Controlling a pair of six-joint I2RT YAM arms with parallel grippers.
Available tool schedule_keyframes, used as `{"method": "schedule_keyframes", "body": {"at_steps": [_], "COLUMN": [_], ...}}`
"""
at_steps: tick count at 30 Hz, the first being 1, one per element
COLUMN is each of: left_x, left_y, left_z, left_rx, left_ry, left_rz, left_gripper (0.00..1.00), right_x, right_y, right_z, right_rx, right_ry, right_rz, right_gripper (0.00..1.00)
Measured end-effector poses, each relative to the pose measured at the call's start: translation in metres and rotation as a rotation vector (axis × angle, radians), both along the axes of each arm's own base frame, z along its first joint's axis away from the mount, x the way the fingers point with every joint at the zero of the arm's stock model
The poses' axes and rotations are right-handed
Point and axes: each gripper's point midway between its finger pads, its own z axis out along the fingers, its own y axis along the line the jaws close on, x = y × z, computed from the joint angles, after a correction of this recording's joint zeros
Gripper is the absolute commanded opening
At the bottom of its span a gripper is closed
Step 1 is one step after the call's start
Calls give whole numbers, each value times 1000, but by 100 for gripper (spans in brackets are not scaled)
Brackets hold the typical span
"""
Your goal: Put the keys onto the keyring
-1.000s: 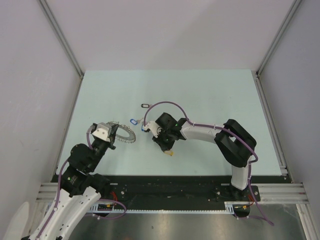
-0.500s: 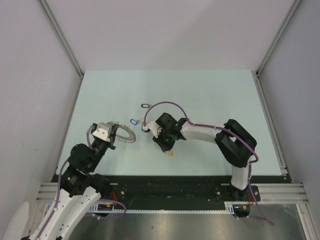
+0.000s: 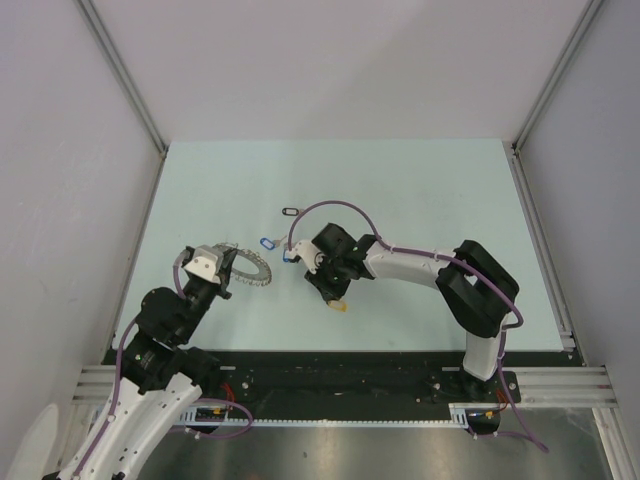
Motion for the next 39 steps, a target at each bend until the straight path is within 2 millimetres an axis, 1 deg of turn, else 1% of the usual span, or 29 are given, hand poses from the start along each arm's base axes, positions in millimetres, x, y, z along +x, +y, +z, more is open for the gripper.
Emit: {"method": "schedule_keyframes", "body": {"at_steps": [15, 21, 24, 25, 27, 28, 30, 36, 39], "left_x": [0, 0, 0, 0, 0, 0, 0, 0, -1], "left_y": [0, 0, 0, 0, 0, 0, 0, -1, -4], "left_z": [0, 0, 0, 0, 0, 0, 0, 0, 0], "left_rx": [0, 0, 0, 0, 0, 0, 0, 0, 1], "left_ry": [0, 0, 0, 0, 0, 0, 0, 1, 0], "left_rz": [0, 0, 0, 0, 0, 0, 0, -5, -23], "left_gripper": [0, 0, 0, 0, 0, 0, 0, 1, 0], "right_x": [-2, -2, -3, -4, -4, -4, -3, -3, -3], "right_y": [-1, -2, -2, -3, -3, -3, -3, -4, -4], "right_z": [-1, -6, -9, -10, -11, -11, -11, -10, -2], "right_rx": [-7, -19, -27, -30, -32, -32, -32, -33, -26], "right_ry": [5, 10, 16, 16, 17, 17, 16, 12, -1], "right_rz": [1, 2, 2, 2, 2, 2, 2, 7, 7], "right_gripper": [16, 15, 13, 10, 8, 4, 0, 0, 0]}}
